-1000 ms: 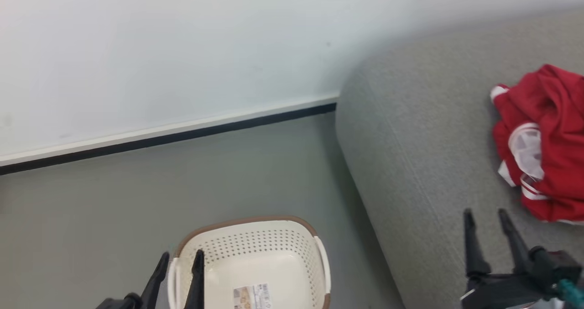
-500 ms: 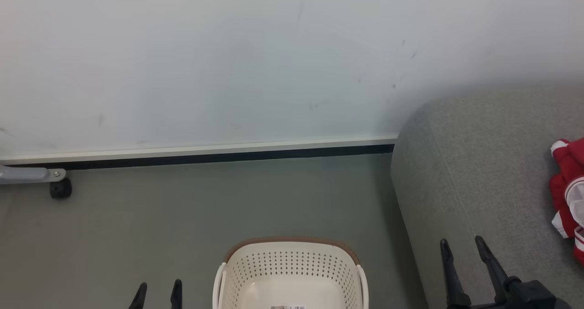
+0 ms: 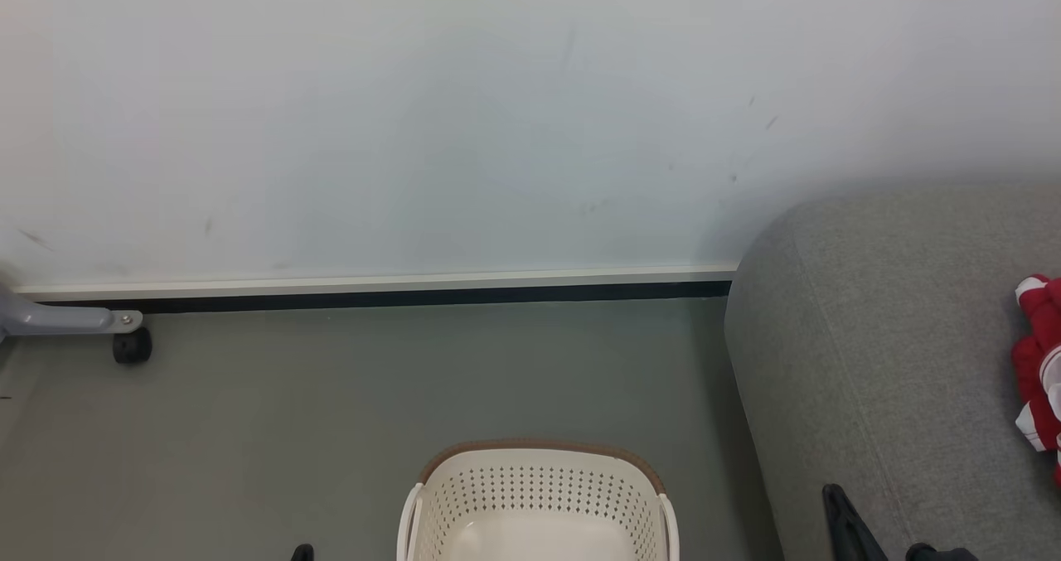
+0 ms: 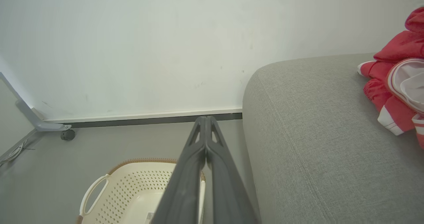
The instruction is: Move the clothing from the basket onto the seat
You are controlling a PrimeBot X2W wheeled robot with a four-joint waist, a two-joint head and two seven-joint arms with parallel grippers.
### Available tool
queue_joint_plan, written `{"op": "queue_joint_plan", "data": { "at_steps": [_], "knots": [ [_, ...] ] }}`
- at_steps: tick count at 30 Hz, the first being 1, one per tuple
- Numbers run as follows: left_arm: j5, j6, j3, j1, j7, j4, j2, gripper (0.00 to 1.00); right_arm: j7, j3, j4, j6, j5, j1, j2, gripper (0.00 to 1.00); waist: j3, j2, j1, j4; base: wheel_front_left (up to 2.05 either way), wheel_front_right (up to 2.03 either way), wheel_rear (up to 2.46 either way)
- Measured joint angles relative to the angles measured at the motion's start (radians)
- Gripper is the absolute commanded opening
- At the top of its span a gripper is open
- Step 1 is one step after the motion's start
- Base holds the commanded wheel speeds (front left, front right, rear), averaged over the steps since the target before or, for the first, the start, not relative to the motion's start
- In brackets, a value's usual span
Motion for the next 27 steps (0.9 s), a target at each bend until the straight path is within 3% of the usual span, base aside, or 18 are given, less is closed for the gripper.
{"op": "queue_joint_plan", "data": {
  "at_steps": [27],
  "knots": [
    [-0.303, -0.064, 0.108, -0.065, 0.095, 0.053, -0.047, 0.0, 0.107, -0.12, 0.039, 0.062, 0.384, -0.048, 0.035, 0.0, 0.018, 0.0, 0.0, -0.012, 0.0, 0.0, 0.0]
  ]
}}
